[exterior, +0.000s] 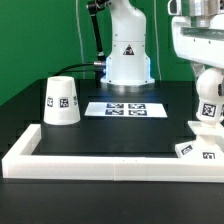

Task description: Assemble lamp

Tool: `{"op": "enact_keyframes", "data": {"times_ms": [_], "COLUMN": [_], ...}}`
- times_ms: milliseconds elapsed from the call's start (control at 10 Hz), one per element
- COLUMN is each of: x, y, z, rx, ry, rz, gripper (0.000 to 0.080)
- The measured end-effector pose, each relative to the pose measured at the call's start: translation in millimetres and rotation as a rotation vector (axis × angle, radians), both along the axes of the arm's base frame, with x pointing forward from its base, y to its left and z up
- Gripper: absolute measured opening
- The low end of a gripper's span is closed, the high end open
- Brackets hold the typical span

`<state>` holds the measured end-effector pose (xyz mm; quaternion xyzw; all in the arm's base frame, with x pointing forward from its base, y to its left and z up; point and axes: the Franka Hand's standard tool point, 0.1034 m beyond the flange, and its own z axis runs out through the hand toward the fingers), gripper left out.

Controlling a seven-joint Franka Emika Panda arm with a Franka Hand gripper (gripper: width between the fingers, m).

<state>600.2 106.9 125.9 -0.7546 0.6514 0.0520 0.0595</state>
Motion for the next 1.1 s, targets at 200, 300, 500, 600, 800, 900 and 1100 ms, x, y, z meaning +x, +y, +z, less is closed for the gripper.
{"op": "enact_keyframes", "data": {"times_ms": [200,300,500,600,800,900,1100], "x": [0.4,0.6,1.0,2.2,1.1,0.0,-0.8], "y": [3.0,4.4,2.5,4.0,4.0,2.0,3.9], "z": [-1.3,-2.0,-1.3,-0.7,-0.9,-0.4,0.2], "rx": [0.017,0.032,0.044,0.045,0.045,0.044,0.04], "ry": [0.023,0.04,0.064,0.064,0.055,0.048,0.027], "rz": [-0.156,-0.254,-0.361,-0.397,-0.317,-0.241,-0.118], "gripper": [0.0579,0.0579,0.0579,0.0579,0.0666,0.0689,0.0698]}}
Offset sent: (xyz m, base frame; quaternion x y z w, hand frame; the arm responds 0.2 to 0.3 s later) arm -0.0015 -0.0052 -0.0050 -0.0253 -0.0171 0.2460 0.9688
